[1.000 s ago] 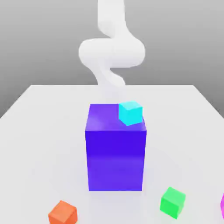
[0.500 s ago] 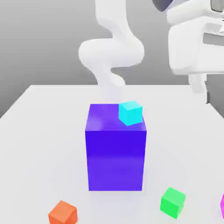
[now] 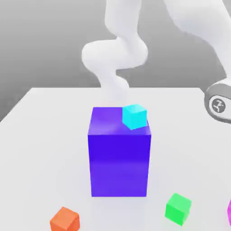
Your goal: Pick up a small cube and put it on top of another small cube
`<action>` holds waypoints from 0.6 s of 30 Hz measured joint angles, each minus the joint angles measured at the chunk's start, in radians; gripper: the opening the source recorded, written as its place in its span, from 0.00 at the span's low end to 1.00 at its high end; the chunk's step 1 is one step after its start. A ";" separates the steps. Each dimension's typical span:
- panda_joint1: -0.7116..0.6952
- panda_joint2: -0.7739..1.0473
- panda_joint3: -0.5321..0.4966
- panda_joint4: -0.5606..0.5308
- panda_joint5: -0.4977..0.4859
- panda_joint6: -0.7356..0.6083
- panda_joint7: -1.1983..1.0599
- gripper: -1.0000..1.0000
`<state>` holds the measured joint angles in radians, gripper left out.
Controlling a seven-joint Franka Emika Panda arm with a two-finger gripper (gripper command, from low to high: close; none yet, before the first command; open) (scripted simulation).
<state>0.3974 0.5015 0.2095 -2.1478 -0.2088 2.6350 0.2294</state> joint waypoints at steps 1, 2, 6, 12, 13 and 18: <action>0.010 0.036 -0.011 0.008 -0.012 0.026 0.006 0.50; 0.020 0.072 -0.023 0.017 -0.023 0.052 0.013 0.50; 0.025 0.090 -0.028 0.021 -0.028 0.065 0.017 0.00; 0.011 0.031 -0.009 0.007 -0.007 0.019 0.001 0.00; 0.003 -0.003 0.001 -0.002 0.006 -0.006 -0.008 0.00; -0.064 -0.184 -0.028 -0.139 0.078 -0.042 0.034 0.00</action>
<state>0.3334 0.3178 0.1819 -2.2872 -0.1306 2.5928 0.2635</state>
